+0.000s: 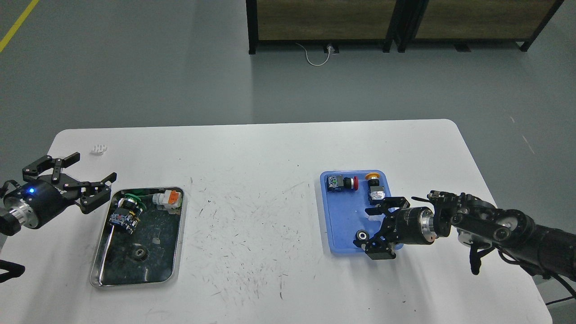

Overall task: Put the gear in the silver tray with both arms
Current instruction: 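Grasp the remaining black gear in the blue tray with the right gripper, then carry the gear toward the silver tray and set it on the table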

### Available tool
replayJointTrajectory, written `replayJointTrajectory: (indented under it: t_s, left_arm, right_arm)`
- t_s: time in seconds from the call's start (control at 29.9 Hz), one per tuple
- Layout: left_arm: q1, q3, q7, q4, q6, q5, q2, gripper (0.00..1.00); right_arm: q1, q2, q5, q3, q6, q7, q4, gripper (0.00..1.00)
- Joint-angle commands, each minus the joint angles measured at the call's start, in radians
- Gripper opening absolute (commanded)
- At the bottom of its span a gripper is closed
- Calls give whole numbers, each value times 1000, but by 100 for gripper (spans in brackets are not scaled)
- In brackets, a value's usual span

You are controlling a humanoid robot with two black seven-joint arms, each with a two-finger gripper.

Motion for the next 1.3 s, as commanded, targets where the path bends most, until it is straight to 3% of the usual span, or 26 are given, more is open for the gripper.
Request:
replayJointTrajectory:
  t_s: [0.0,0.87,1.27]
  left_arm:
    - [1,1,1,0,0,0,0,97]
    - [-1,1,4,2,2,0,2,97]
    - [-8,1,16,2,2,0,0,97]
  right_arm:
    - [3,0,0,0,3,-2,0,82]
    - [6,-8,-2,9,63,-27,2,31]
    - [84,-5,1,60,98,-25,14,29]
